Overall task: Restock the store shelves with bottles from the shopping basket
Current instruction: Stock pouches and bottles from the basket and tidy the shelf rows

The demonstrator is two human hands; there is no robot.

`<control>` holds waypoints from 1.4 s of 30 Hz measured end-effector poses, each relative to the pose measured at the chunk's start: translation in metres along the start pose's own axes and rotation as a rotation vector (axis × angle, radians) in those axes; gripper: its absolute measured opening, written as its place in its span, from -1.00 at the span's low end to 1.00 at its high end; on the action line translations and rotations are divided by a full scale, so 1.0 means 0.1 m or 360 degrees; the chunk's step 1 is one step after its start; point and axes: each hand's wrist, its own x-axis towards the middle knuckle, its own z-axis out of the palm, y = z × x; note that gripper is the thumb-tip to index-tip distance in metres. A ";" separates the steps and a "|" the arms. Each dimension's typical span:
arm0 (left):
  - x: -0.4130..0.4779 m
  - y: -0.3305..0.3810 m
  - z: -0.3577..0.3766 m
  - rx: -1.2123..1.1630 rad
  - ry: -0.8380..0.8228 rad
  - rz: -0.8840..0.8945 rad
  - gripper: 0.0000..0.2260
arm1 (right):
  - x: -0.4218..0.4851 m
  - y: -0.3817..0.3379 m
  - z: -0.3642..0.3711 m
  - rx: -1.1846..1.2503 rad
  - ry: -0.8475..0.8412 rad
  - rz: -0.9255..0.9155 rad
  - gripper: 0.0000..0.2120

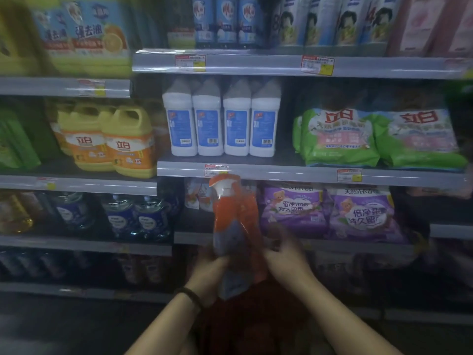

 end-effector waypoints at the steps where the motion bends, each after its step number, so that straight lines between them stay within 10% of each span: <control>1: 0.07 -0.04 -0.06 -0.0007 -0.0030 -0.0034 -0.64 | 0.08 0.13 0.04 -0.0062 -0.0025 0.0037 -0.45; 4: 0.18 -0.07 -0.16 -0.0099 -0.0130 -0.0152 -0.59 | 0.19 0.34 0.11 -0.0072 -0.0263 0.0163 -0.32; 7: 0.38 -0.10 -0.20 -0.0003 -0.0121 -0.0161 -0.35 | 0.24 0.43 0.15 0.0032 -0.0389 0.0225 -0.72; 15: 0.92 0.20 -0.25 -0.0054 -0.0472 -0.0207 -0.71 | 0.81 0.68 0.54 0.0130 -0.0225 0.0285 -0.76; 21: 1.68 0.24 -0.20 0.0199 -0.0342 0.0090 -0.40 | 1.47 0.89 0.80 0.0224 -0.0153 0.0299 -0.82; 26: 2.33 0.24 -0.12 0.0431 -0.0156 0.0313 -0.68 | 1.96 0.98 0.95 0.0150 -0.0087 0.0290 -0.91; 42: 2.85 0.02 0.04 0.0738 0.0072 0.0642 -0.60 | 2.44 1.08 1.23 -0.0064 0.0319 0.0216 -0.70</control>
